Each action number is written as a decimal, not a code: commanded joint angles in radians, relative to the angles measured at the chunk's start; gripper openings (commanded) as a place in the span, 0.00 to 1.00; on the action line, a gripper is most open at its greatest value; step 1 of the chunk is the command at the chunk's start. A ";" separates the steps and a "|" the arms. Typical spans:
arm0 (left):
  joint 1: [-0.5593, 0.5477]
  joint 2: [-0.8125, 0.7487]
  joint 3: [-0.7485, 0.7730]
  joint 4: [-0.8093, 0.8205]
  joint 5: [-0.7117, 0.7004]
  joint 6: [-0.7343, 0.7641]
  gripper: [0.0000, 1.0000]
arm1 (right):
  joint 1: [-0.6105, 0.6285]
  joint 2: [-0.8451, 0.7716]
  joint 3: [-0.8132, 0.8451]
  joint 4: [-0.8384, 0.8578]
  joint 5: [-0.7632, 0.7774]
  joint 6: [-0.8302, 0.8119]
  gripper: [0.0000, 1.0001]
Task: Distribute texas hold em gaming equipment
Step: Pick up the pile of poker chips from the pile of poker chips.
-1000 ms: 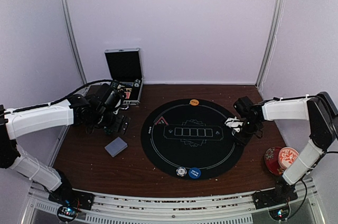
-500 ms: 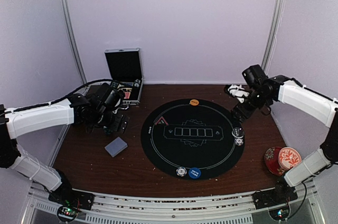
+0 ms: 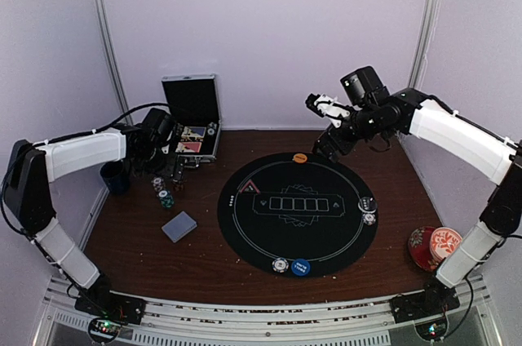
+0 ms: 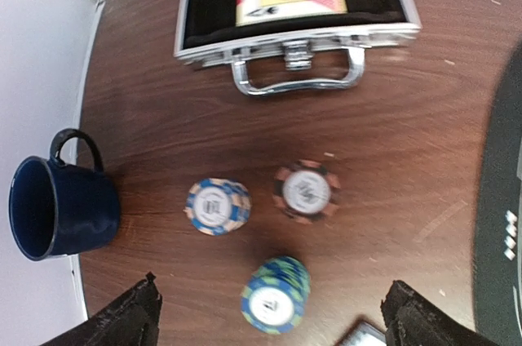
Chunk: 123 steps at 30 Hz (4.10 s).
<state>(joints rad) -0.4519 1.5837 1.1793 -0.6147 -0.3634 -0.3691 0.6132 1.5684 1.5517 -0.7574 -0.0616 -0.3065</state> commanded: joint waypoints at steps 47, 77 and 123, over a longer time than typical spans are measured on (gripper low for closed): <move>0.317 0.262 0.081 0.086 0.303 0.007 0.82 | 0.079 0.002 -0.263 0.252 0.190 0.023 1.00; 0.293 0.328 0.100 0.083 0.296 0.022 0.68 | 0.082 -0.001 -0.265 0.251 0.192 0.022 1.00; 0.267 0.143 0.108 0.058 0.269 0.037 0.36 | 0.088 -0.003 -0.262 0.248 0.205 0.027 1.00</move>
<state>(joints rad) -0.1623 1.7855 1.2697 -0.5537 -0.1001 -0.3500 0.6960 1.5673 1.2964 -0.5190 0.1139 -0.2897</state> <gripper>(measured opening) 0.396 0.997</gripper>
